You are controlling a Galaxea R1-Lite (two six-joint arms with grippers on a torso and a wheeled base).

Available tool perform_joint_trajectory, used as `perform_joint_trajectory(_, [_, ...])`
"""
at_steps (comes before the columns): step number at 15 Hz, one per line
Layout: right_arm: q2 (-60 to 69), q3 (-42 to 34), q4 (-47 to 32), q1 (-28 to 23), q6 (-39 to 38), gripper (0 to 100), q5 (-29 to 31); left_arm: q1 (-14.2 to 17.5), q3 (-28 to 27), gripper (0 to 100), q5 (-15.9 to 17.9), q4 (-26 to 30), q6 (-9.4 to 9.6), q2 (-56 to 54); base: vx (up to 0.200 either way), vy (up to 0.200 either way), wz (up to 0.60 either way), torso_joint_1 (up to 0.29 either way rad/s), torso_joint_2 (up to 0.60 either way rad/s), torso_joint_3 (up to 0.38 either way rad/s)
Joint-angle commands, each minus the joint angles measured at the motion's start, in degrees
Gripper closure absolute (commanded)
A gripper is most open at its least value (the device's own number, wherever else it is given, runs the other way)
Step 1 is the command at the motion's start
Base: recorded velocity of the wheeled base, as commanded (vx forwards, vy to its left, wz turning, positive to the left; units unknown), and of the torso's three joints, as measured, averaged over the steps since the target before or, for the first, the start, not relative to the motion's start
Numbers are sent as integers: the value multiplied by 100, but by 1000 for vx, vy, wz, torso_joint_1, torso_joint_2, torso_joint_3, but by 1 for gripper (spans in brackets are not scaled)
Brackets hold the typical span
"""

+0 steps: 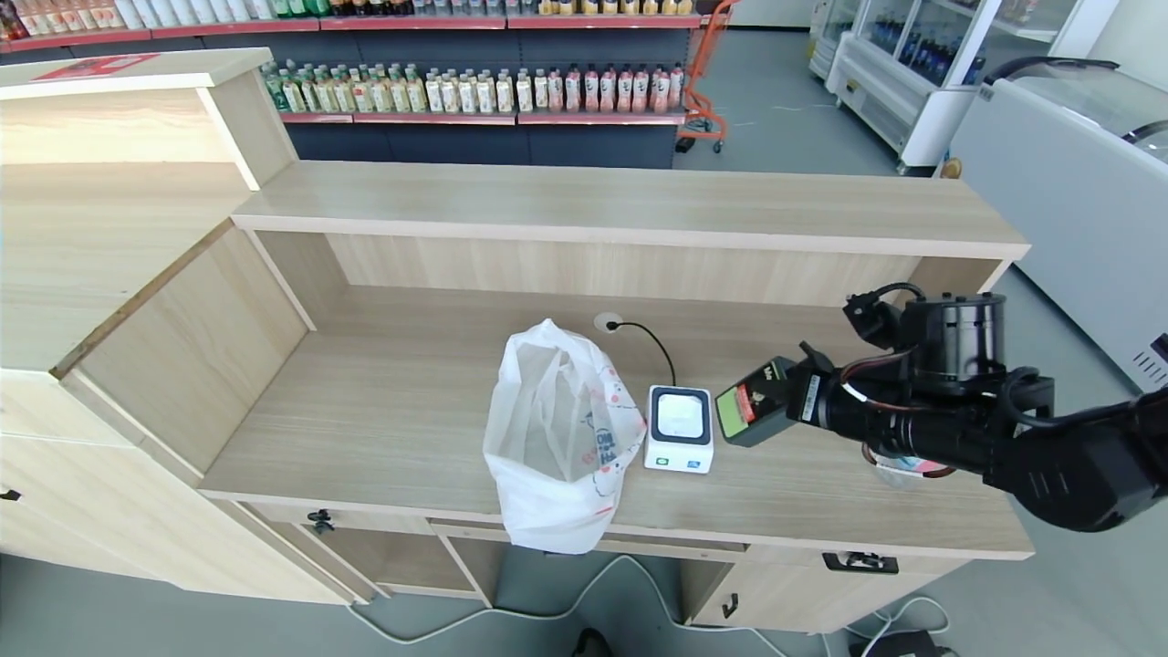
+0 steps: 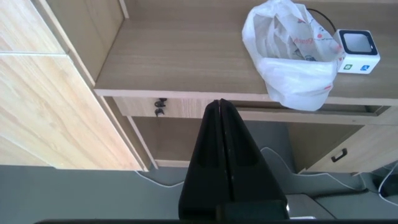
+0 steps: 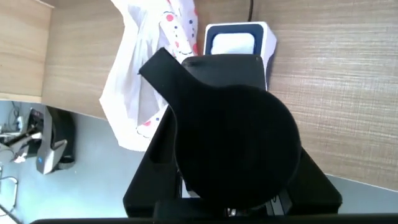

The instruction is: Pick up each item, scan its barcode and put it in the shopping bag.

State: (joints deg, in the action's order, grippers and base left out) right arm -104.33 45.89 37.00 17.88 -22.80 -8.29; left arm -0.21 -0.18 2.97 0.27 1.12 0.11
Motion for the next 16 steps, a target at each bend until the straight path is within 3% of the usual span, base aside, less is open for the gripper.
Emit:
perform_joint_trajectory(1, [-404, 316, -8, 66, 126, 100, 56, 3, 1, 100, 1, 0, 2, -2, 0, 0, 0, 0, 0, 0])
perform_joint_trajectory(5, [-949, 931, -35, 330, 144, 100, 117, 3, 1, 100, 1, 0, 2, -2, 0, 0, 0, 0, 0, 0])
perform_joint_trajectory(16, [-1951, 1713, -26, 400, 399, 100, 108, 3, 9, 100, 1, 0, 2, -2, 0, 0, 0, 0, 0, 0])
